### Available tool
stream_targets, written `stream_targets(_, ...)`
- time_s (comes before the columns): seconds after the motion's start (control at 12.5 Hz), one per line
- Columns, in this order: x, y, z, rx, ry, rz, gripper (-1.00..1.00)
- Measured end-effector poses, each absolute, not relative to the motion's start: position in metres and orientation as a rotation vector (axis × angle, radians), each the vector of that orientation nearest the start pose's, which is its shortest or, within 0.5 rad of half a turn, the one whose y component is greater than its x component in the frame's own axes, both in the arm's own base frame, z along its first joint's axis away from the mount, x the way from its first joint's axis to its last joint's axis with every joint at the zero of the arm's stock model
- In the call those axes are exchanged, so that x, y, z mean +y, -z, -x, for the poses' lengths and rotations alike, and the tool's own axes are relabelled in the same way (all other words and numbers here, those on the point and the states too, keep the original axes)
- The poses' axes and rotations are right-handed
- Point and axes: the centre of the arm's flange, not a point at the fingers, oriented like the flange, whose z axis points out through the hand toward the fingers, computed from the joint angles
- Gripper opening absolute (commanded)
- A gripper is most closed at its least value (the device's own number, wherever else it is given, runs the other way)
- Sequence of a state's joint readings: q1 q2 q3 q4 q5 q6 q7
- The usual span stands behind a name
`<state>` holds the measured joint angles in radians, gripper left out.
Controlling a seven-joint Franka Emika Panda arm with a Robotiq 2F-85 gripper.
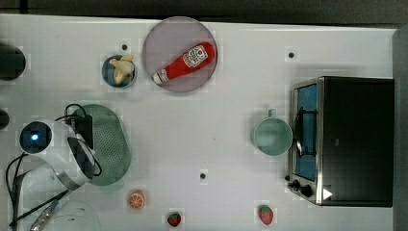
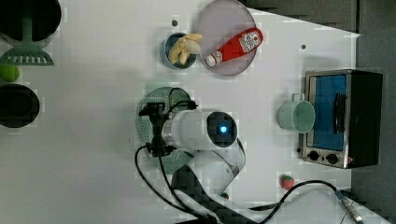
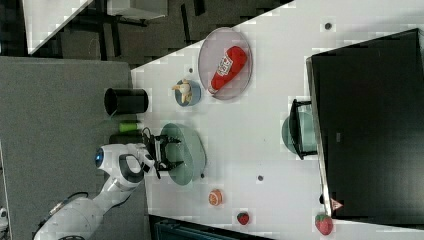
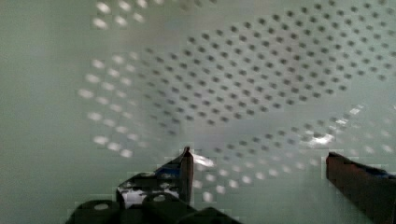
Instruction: Drag strainer right to left.
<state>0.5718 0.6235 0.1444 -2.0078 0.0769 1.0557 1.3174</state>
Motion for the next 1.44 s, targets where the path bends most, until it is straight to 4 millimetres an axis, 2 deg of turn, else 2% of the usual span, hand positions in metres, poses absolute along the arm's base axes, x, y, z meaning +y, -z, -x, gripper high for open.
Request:
stream_targets(0.32,0.417,-0.149,-0.451,2.084,-0.229,2.255,1.00)
stream_targets(0.56,0.423,-0.158,-0.451,2.151,-0.244,2.202,1.00)
stream_targets(0.8,0.401,-0.171,-0.446,2.216,-0.245,2.295,1.00)
stream_targets(0.96,0.378,-0.196,-0.445,2.256,-0.267,2.437,1.00)
stream_targets(1.04,0.367,-0.222,-0.450,2.232,-0.276,2.481,1.00)
stream_targets(1.2,0.340,-0.295,-0.458,2.110,-0.294,2.584,1.00)
stream_targets(1.36,0.299,-0.396,-0.471,1.976,-0.244,2.579,1.00)
stream_targets(1.44,0.271,-0.446,-0.475,1.905,-0.210,2.559,1.00)
